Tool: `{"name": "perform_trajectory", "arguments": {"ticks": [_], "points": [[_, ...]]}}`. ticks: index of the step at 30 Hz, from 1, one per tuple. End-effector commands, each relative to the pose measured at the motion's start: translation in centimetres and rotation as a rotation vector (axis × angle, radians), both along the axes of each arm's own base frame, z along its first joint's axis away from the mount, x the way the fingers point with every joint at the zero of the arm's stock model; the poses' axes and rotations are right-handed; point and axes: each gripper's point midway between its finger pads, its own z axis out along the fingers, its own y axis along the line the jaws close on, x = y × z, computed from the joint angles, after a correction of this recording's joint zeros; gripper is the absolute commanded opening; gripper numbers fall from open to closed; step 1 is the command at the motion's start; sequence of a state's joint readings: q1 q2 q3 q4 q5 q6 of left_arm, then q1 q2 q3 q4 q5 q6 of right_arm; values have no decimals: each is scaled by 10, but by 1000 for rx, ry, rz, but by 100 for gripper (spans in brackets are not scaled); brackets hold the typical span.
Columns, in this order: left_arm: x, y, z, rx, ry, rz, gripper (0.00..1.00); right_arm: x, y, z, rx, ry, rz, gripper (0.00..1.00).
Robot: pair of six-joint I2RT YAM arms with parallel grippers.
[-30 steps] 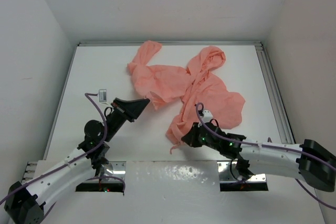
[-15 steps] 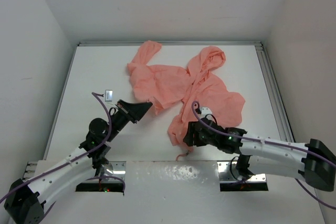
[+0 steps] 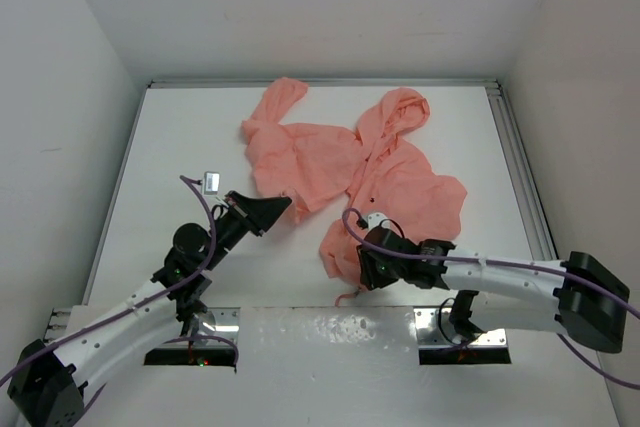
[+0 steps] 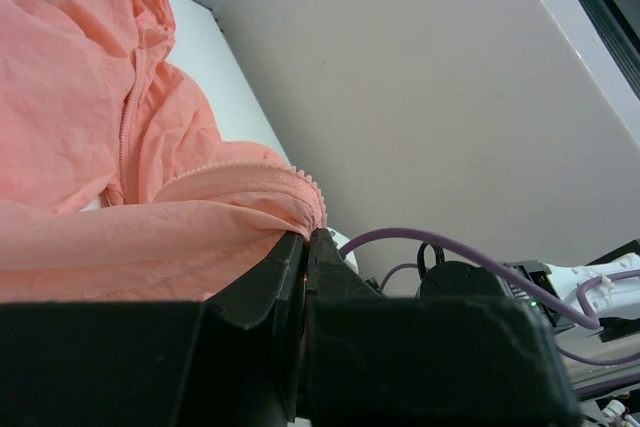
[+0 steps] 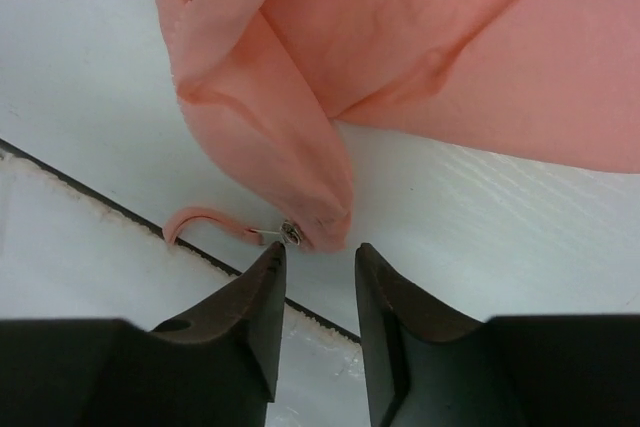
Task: Zip up the jacket
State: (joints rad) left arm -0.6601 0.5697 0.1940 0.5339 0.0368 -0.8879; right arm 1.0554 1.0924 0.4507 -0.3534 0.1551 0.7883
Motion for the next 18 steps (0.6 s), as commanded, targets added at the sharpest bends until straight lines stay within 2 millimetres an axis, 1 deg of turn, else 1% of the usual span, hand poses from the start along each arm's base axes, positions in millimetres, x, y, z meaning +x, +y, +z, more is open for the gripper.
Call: {"name": "perform_trajectory", "arguments": {"ticks": [1, 2, 5, 9, 13, 14, 18], "points": [[3, 3, 11, -7, -38, 14, 0, 2, 7, 2, 17, -18, 46, 34], [3, 3, 11, -5, -38, 15, 0, 0, 7, -1, 18, -6, 53, 37], [4, 4, 5, -12, -26, 26, 0, -5, 11, -6, 12, 25, 75, 37], [4, 3, 5, -4, -26, 18, 0, -6, 14, -10, 22, 35, 78, 36], [4, 3, 1, -10, -18, 20, 0, -7, 7, -17, -7, 45, 63, 36], [3, 3, 2, -4, -18, 19, 0, -7, 9, -17, 3, 43, 61, 35], [4, 5, 0, -17, -16, 29, 0, -8, 5, -25, -28, 62, 55, 35]]}}
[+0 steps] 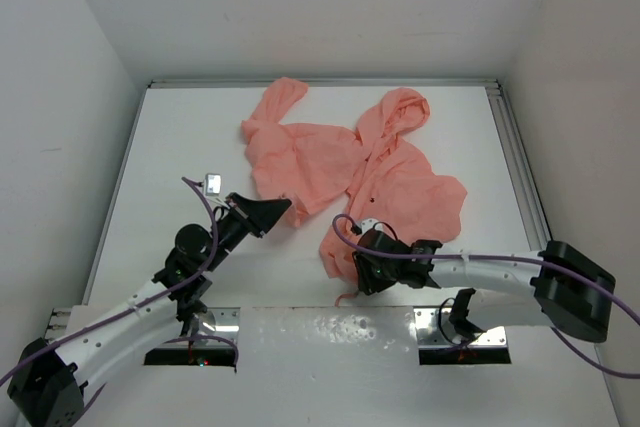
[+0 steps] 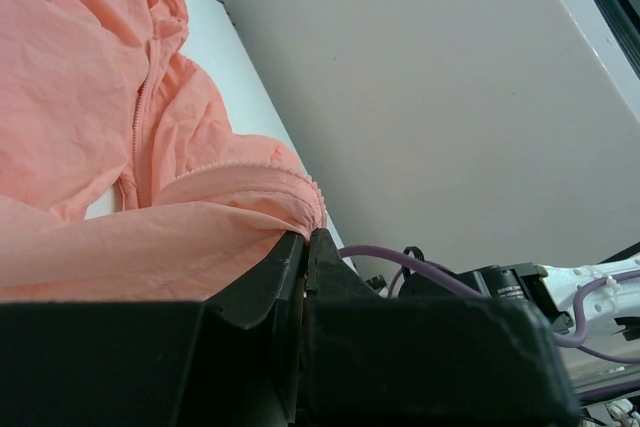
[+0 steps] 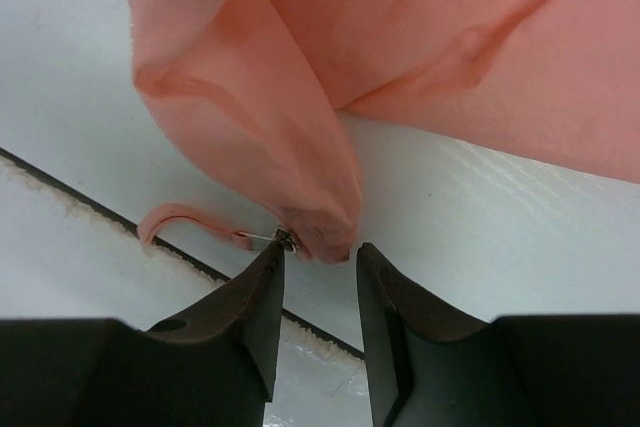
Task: Zip up the jacket
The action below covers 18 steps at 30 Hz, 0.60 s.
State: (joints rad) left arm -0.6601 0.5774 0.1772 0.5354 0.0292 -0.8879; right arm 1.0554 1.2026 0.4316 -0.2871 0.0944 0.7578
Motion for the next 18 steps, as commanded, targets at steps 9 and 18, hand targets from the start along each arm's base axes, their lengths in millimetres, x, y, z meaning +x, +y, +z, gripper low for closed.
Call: {"name": "perform_trajectory", "arguments": {"ticks": [9, 18], "points": [[3, 5, 10, -11, -38, 24, 0, 0, 3, -10, -5, 13, -6, 26], [3, 6, 3, -22, -24, 29, 0, -8, 13, -7, 67, 60, -16, 8]]}}
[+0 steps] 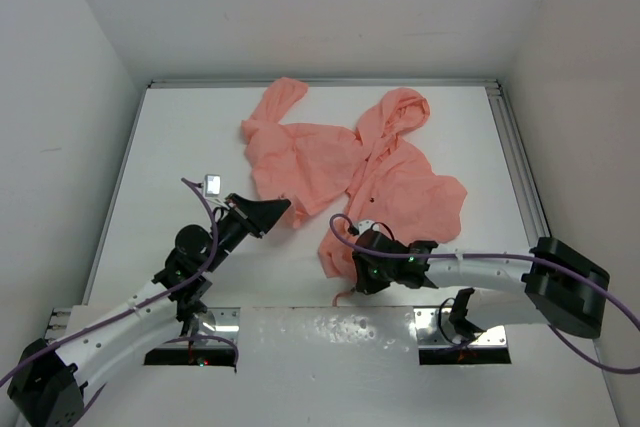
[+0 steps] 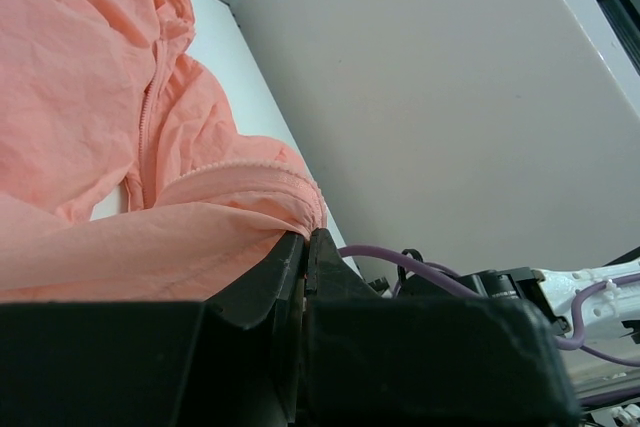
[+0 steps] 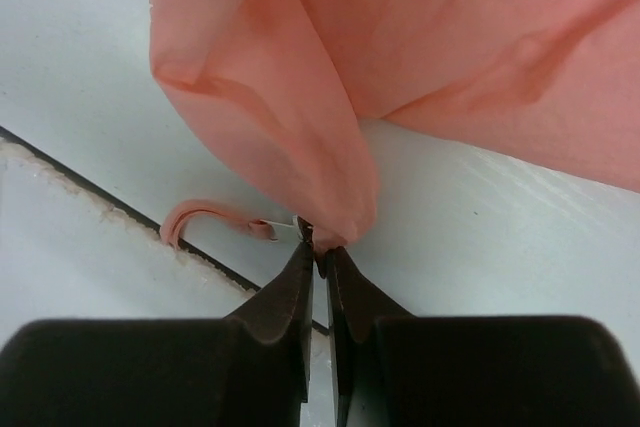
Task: Zip up the jacket
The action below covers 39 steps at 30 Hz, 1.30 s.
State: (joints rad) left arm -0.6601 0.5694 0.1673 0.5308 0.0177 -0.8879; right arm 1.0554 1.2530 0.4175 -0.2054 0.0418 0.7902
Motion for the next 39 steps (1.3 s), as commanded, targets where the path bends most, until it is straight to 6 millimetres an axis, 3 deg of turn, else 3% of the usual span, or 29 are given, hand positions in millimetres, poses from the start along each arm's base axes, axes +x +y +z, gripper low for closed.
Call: {"name": "perform_trajectory", "arguments": {"ticks": [1, 4, 5, 11, 13, 14, 16, 17, 20, 21, 23, 31, 39], "points": [[2, 4, 9, -24, -32, 17, 0, -2, 5, 4, 53, 11, -23, 8], [1, 2, 11, -12, -39, 7, 0, -2, 14, 13, 121, -2, -19, 6], [1, 3, 12, -22, -41, 10, 0, -1, 16, 17, 133, -9, -18, 0], [-2, 1, 16, -31, -52, -8, 0, 7, 30, 33, 242, -61, -25, 0], [-2, 1, 16, -49, -49, -8, 0, 16, 46, 54, 348, -108, -35, 0], [-3, -3, 20, -46, -56, -33, 0, 22, 67, 89, 519, -172, -15, 0], [-4, -2, 24, -59, -71, -32, 0, 30, 81, 125, 660, -253, -5, 0], [-4, -2, 28, -73, -83, -28, 0, 35, 89, 153, 762, -318, 3, 0], [-2, -1, 42, -82, -109, -22, 0, 41, 91, 206, 947, -445, 5, 0], [-3, -2, 52, -90, -130, -27, 0, 41, 92, 235, 1051, -510, 13, 0], [-5, -1, 59, -108, -157, -31, 0, 42, 91, 262, 1145, -567, 17, 0], [-16, -4, 71, -175, -199, -86, 0, 52, 88, 290, 1284, -628, -42, 0], [-27, -14, 76, -183, -195, -173, 0, 55, 93, 292, 1293, -670, -17, 0]]}}
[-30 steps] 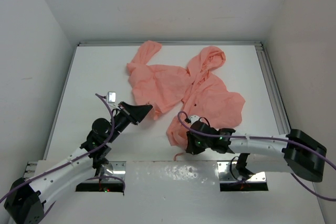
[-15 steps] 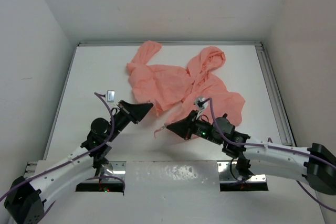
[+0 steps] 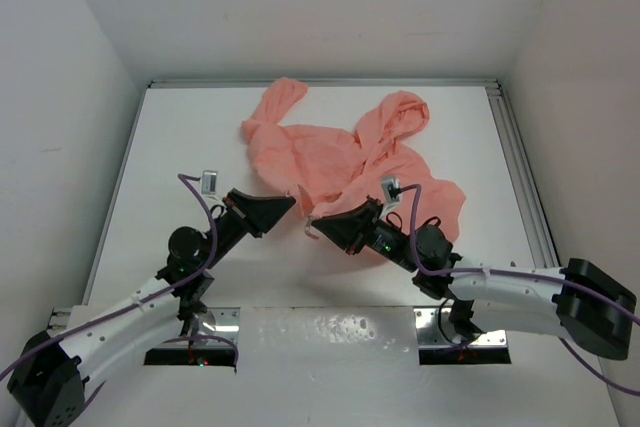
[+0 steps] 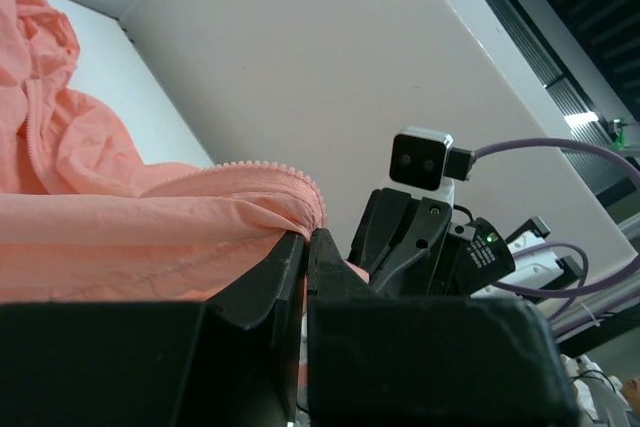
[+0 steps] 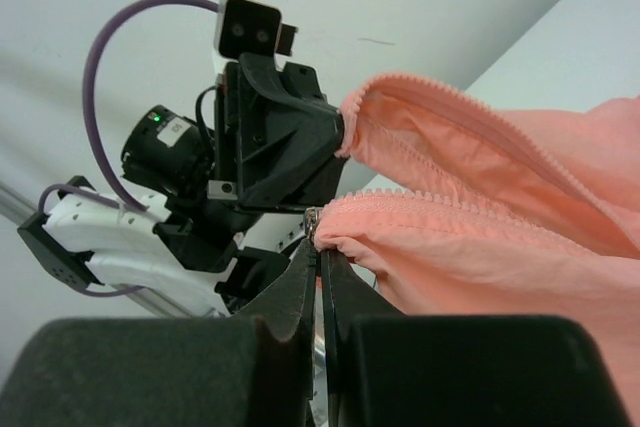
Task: Zip up the jacket
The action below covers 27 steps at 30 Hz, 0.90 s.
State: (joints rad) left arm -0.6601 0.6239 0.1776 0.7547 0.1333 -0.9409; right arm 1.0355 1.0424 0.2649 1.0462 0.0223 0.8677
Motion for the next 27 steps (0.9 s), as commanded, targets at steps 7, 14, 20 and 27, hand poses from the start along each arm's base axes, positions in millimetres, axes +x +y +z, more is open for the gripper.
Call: {"name": "perform_trajectory", "arguments": {"ticks": [7, 14, 20, 27], "points": [[-13, 1, 28, -69, -72, -52, 0, 0, -6, 40, 118, -96, -14, 0], [-16, -3, 28, -84, -76, -84, 0, 1, -2, 41, 122, -88, -10, 0], [-17, -5, 26, -75, -91, -97, 0, 1, 0, 45, 130, -96, -6, 0], [-19, -6, 24, -72, -99, -104, 0, 3, 0, 47, 136, -94, -13, 0]]}}
